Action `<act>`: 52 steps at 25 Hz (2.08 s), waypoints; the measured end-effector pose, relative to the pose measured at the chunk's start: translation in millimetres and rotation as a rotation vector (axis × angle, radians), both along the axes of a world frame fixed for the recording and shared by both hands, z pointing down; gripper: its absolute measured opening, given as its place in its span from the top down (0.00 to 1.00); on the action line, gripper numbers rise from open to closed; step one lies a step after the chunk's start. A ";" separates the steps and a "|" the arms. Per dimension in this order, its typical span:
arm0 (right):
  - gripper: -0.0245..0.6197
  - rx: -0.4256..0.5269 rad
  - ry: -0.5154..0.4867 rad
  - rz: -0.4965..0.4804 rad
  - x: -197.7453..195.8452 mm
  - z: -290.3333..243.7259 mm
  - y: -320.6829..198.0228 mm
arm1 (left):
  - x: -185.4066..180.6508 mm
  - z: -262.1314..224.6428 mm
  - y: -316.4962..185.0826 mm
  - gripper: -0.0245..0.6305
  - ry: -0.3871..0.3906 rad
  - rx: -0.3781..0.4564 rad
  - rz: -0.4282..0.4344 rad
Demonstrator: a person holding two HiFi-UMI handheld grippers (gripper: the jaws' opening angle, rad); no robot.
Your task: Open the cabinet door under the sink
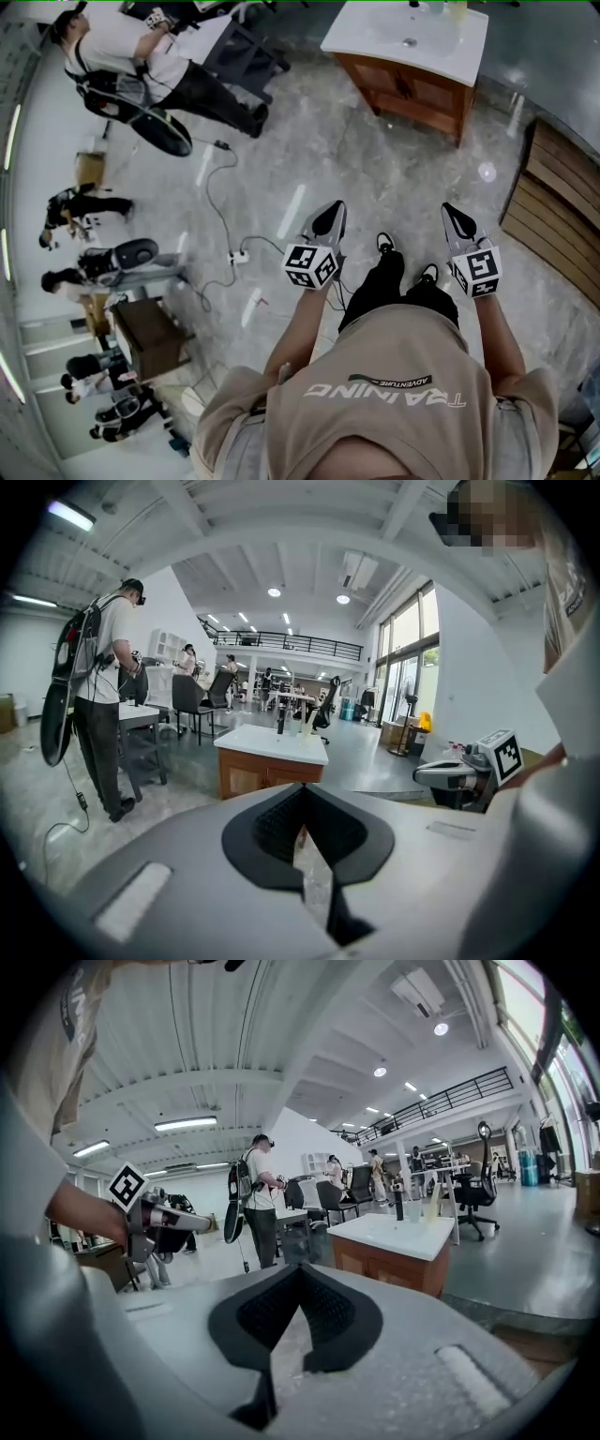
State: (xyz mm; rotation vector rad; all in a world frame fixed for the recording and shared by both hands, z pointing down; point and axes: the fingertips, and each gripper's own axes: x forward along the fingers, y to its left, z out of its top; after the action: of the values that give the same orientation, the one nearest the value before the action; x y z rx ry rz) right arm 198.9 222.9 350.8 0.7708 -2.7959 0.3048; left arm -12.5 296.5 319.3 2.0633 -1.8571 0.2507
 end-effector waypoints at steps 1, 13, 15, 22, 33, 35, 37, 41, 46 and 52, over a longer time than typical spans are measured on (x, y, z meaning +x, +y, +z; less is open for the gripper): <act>0.96 -0.001 0.000 -0.003 -4.1 1.5 2.0 | -1.9 1.1 -2.3 0.94 0.000 0.000 0.002; 0.96 0.040 0.016 0.124 -23.2 -15.4 -48.9 | -3.0 5.2 -91.0 0.94 0.035 0.062 0.167; 0.96 0.054 0.029 0.134 -34.7 -20.9 -54.7 | -11.2 -0.1 -103.6 0.94 0.040 0.081 0.191; 0.96 0.088 0.040 0.192 -81.2 -37.0 -75.1 | -74.6 7.7 -117.4 0.94 0.035 0.065 0.202; 0.96 0.080 0.067 0.148 -158.9 -40.4 -90.3 | -150.9 37.8 -128.6 0.94 0.077 0.020 0.133; 0.96 0.093 0.085 0.133 -164.9 -40.6 -96.4 | -154.0 44.3 -133.1 0.94 0.088 0.005 0.130; 0.96 0.095 0.095 0.134 -165.5 -37.6 -105.0 | -151.3 50.4 -140.0 0.94 0.098 -0.009 0.138; 0.96 0.038 0.098 0.158 -160.9 -14.1 -125.3 | -143.6 55.8 -162.7 0.94 0.093 -0.015 0.187; 0.96 -0.013 0.118 0.143 -166.1 3.8 -173.1 | -149.4 54.0 -217.0 0.94 0.080 -0.039 0.197; 0.96 0.049 0.059 0.126 -191.9 -14.3 -247.2 | -145.1 40.6 -285.3 0.94 0.068 -0.028 0.230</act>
State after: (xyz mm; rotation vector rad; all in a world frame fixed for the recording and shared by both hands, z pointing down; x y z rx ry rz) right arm 7.0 -24.3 336.4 0.9538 -2.7144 0.2321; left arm -157.6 11.1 359.9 2.2373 -1.5679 0.2590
